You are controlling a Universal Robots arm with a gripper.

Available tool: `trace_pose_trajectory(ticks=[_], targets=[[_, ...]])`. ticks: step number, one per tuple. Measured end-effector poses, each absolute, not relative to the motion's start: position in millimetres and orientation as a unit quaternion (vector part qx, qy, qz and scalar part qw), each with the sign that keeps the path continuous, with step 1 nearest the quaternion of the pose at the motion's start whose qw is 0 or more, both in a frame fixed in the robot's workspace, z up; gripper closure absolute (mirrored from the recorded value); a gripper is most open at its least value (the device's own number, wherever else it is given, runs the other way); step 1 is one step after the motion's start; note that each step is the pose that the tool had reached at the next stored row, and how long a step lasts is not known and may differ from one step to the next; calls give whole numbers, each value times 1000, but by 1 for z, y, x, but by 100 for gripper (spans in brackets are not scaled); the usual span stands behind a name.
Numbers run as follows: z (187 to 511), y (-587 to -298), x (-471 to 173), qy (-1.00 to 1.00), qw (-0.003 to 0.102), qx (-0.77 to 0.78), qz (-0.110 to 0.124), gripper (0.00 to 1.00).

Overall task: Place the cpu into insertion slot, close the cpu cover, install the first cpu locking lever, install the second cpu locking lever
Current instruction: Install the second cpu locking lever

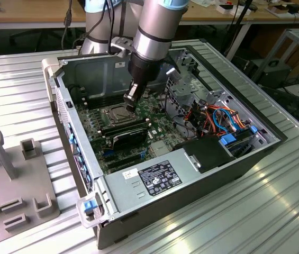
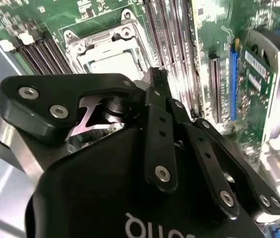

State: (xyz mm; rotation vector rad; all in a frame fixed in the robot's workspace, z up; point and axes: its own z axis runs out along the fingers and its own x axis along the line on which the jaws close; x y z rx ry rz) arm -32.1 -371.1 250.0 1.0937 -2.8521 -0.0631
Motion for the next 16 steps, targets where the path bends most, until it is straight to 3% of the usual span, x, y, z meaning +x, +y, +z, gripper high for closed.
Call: trace_pose_trajectory(ticks=[16], targets=[[239, -371, -32, -812, 44, 582, -13, 89]])
